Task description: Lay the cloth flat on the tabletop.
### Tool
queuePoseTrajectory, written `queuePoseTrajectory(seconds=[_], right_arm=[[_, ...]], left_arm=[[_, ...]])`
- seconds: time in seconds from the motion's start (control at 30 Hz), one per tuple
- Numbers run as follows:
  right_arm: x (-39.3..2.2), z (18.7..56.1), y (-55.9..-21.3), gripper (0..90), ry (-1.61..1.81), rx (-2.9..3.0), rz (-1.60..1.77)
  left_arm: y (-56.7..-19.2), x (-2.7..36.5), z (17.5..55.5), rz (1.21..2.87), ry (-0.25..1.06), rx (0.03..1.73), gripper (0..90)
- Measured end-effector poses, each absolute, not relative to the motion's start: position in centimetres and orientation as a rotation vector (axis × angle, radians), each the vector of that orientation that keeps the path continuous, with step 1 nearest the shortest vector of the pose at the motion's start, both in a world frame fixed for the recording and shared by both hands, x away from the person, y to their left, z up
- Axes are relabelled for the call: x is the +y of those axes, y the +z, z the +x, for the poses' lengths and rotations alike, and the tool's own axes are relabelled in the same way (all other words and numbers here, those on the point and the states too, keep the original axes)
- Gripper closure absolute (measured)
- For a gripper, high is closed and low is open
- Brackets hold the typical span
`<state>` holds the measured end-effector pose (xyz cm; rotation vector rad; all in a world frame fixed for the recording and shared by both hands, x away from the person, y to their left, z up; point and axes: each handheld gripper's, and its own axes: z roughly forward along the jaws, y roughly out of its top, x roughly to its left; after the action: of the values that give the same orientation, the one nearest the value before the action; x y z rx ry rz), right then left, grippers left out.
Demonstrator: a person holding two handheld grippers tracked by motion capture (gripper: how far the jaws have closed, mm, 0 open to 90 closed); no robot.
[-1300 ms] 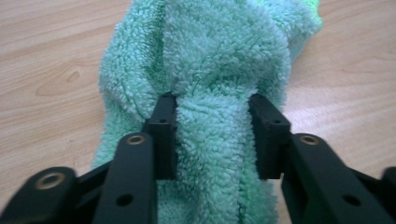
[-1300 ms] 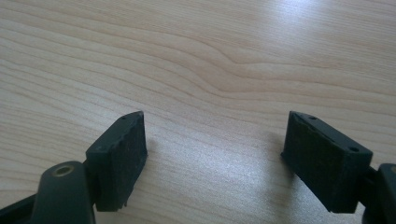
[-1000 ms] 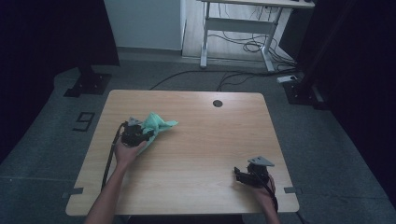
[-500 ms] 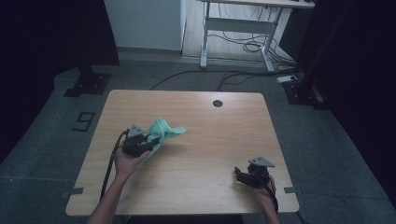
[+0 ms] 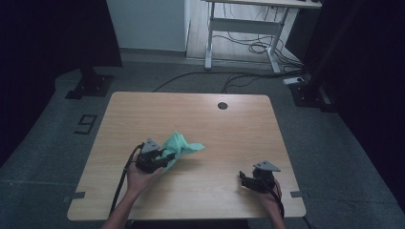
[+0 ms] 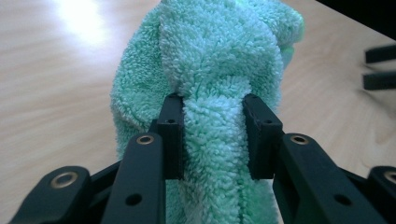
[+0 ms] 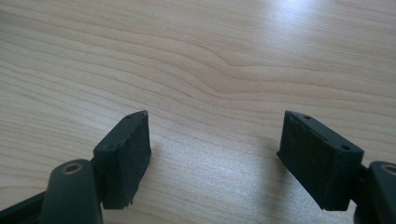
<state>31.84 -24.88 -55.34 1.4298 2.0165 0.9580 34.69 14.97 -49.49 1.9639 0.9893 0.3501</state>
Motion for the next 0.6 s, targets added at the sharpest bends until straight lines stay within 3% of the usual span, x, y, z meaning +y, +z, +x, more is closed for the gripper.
queuePoseTrajectory(seconds=[0.4,0.6], right_arm=[[-24.2,31.2,-54.8,25.7,1.015,2.032,1.366],[-23.2,30.7,-54.1,31.7,1.089,2.063,1.284]], left_arm=[[-53.0,10.6,33.3,2.062,0.271,0.933,63.5],[-53.8,9.9,33.3,2.095,0.264,0.925,63.1]])
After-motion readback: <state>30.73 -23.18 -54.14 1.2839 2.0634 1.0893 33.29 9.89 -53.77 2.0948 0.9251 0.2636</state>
